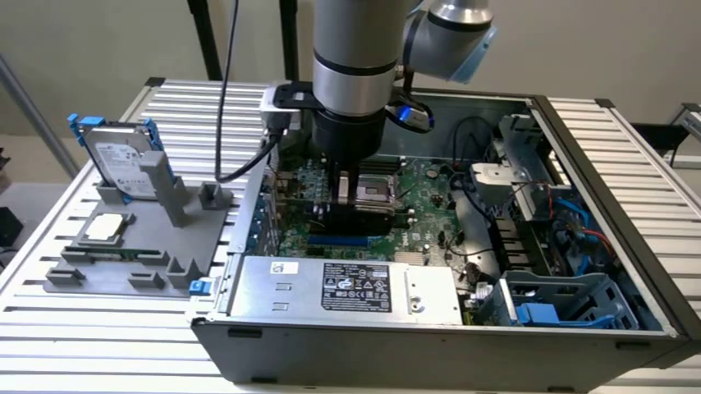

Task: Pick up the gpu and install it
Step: 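Insert the gpu into the slot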

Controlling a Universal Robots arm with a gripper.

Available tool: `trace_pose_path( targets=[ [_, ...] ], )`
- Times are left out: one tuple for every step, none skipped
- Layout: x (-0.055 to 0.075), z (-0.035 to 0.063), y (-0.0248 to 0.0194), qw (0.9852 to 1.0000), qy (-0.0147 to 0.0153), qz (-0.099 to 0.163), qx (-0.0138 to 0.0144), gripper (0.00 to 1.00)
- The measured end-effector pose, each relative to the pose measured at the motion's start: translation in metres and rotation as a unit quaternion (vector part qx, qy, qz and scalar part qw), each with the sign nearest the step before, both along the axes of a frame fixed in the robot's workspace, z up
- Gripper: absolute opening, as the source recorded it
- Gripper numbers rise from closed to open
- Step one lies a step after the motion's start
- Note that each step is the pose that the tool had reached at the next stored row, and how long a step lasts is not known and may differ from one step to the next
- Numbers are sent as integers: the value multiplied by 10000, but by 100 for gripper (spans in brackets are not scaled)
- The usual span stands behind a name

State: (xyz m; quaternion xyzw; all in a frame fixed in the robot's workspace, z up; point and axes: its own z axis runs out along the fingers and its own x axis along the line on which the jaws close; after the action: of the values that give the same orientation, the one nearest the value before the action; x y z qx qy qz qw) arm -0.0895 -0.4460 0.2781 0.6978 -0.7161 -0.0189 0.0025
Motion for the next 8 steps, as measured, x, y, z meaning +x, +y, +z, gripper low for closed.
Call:
trace_pose_path(
  targets=[
    [0,-4,0,10000,-1,0,1,26],
    [0,-10,0,10000,-2,0,1,26],
    [0,-14,0,10000,-3,-1,0,26],
    [0,-21,0,10000,-5,-2,0,26],
    [0,-28,0,10000,-6,-2,0,26],
    [0,-35,0,10000,-7,-3,0,26],
    [0,-42,0,10000,-9,-4,0,26],
    [0,-49,0,10000,-10,-4,0,26]
  ],
)
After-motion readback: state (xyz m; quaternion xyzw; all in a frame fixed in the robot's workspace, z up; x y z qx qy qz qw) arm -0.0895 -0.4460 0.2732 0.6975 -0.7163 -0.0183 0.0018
